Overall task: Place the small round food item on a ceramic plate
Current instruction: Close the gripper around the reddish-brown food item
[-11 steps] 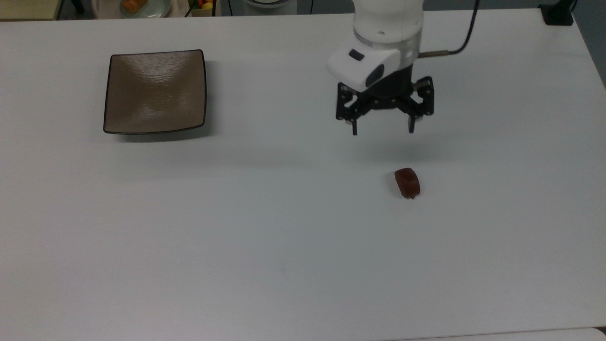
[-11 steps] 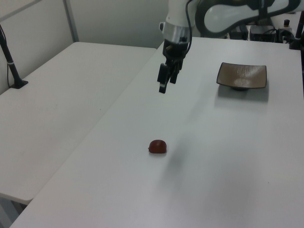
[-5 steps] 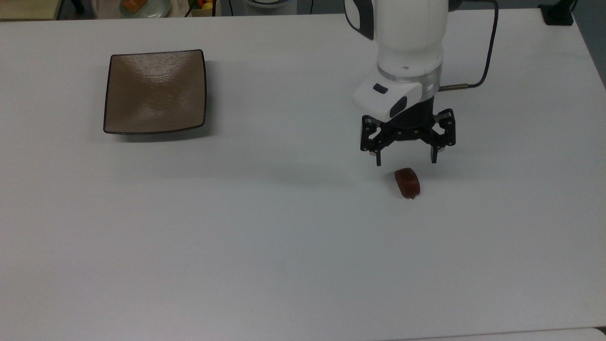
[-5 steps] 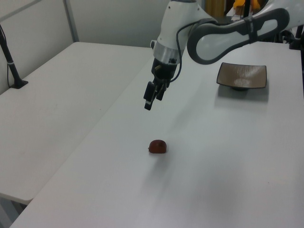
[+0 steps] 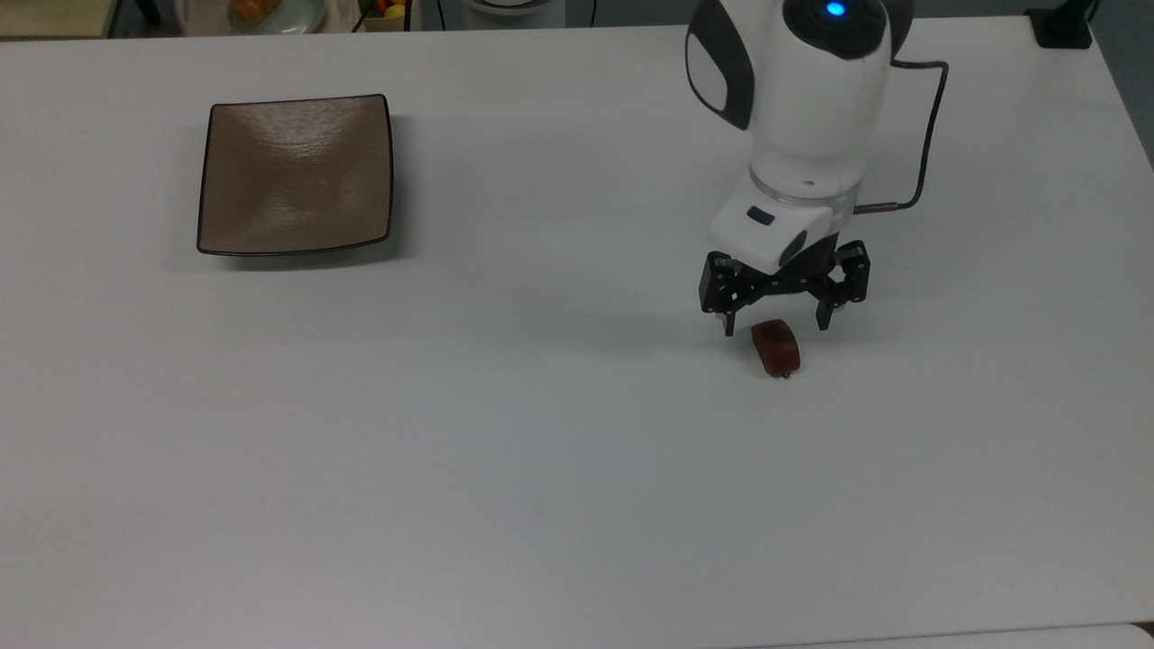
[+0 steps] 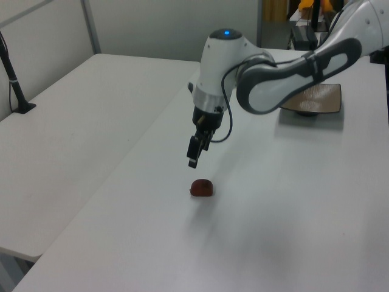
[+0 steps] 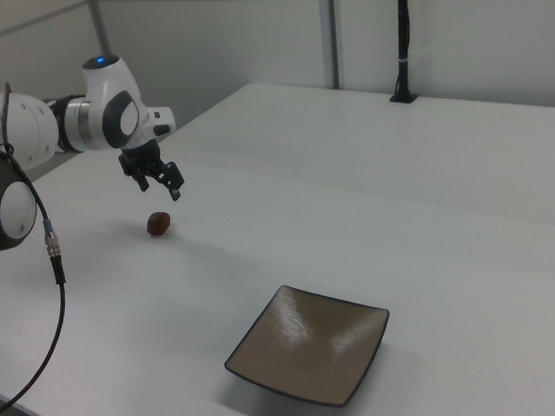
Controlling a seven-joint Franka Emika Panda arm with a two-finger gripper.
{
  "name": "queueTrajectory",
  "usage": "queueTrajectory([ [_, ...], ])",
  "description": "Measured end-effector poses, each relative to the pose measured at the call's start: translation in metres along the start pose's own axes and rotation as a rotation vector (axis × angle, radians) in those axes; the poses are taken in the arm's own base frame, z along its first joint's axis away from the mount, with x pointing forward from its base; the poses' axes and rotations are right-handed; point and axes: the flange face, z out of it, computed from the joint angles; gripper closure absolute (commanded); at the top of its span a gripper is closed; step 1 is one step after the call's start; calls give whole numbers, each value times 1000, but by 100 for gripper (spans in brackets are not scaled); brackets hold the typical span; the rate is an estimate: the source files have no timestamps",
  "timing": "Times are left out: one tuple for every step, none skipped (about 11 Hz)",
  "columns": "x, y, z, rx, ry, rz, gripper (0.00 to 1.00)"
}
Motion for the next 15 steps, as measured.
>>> queueTrajectory([
  [-5,-8,10,-24,-5,-31,0],
  [-9,-15,18,-41,-9,-60,0],
  [-13,-21,23,-53,-11,-82,0],
  [-15,-23,29,-58,-16,-92,0],
  [-16,-23,33,-62,-21,-94,0],
  [-17,-22,40,-70,-28,-98,0],
  [-19,-22,47,-75,-35,-100,0],
  [-20,-21,52,-82,-41,-105,1],
  [-21,-21,56,-89,-43,-111,5],
  [-22,-21,61,-93,-47,-115,10],
  [-23,-21,64,-96,-51,-117,16],
  [-24,-21,67,-97,-55,-118,20],
  [-24,-21,68,-98,-56,-118,27],
  [-24,-21,68,-98,-56,-118,38],
  [-25,-22,68,-97,-56,-119,50],
])
